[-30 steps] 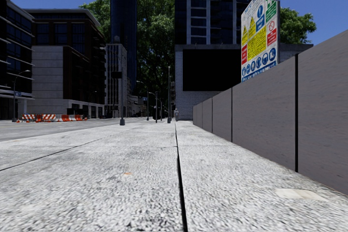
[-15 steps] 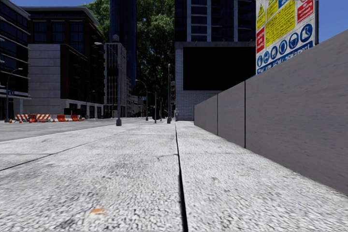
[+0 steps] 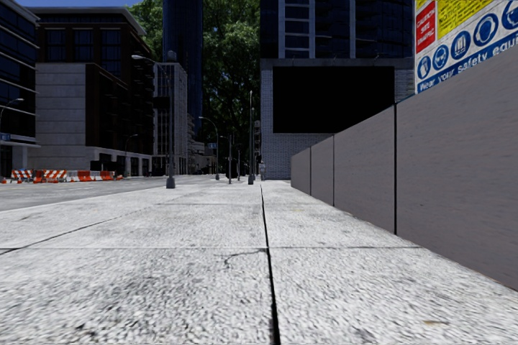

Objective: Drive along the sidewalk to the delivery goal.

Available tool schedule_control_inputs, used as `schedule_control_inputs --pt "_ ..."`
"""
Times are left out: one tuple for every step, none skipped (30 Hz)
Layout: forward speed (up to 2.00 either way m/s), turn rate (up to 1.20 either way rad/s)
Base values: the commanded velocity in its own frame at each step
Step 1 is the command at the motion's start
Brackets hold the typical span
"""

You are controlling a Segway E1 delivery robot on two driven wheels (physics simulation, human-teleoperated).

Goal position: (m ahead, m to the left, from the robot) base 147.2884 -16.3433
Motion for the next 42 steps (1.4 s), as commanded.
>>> schedule_control_inputs --pt "2.00 0.00" --pt "2.00 0.00" --pt "2.00 0.00" --pt "2.00 0.00" --pt "2.00 0.00" --pt "2.00 0.00" --pt "2.00 0.00" --pt "2.00 0.00" --pt "2.00 0.00" --pt "2.00 0.00" --pt "2.00 0.00" --pt "2.00 0.00" --pt "2.00 0.00" --pt "2.00 0.00" --pt "2.00 0.00" --pt "2.00 0.00" --pt "2.00 0.00" --pt "2.00 0.00" --pt "2.00 0.00" --pt "2.00 0.00" --pt "2.00 0.00" --pt "2.00 0.00" --pt "2.00 0.00" --pt "2.00 0.00" --pt "2.00 0.00" --pt "2.00 0.00" --pt "2.00 0.00" --pt "2.00 0.00" --pt "2.00 0.00" --pt "2.00 0.00" --pt "2.00 0.00" --pt "2.00 0.00" --pt "2.00 0.00" --pt "2.00 0.00" --pt "2.00 0.00" --pt "2.00 0.00" --pt "2.00 0.00" --pt "2.00 0.00" --pt "2.00 0.00" --pt "2.00 0.00" --pt "2.00 0.00" --pt "2.00 0.00"
